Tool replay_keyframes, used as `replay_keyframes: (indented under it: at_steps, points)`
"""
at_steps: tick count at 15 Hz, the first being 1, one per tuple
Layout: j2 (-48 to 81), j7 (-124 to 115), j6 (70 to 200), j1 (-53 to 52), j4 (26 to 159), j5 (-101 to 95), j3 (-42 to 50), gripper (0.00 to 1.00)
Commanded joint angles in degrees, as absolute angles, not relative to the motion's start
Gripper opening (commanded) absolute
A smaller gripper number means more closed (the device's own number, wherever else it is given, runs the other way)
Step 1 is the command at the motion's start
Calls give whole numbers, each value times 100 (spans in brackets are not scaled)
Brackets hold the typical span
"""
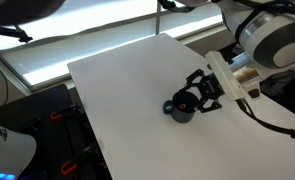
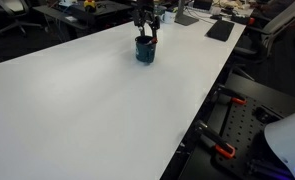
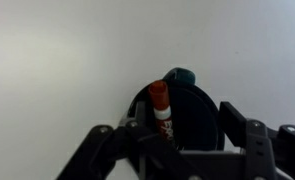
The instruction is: Remove the marker from the cup
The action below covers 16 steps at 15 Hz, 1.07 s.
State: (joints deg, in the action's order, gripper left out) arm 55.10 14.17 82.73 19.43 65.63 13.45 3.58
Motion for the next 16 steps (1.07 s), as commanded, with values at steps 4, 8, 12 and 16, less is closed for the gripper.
replay_keyframes:
  at_steps: [4,8,12,16]
  points:
    - [5649,1311,8020,1982,6326,1268,332,41]
    - [5666,1315,8032,1999,6339,1277,329,51]
    - [5692,1323,8028,2009,6326,1281,325,38]
    - [5725,1326,8023,2015,6313,1282,323,21]
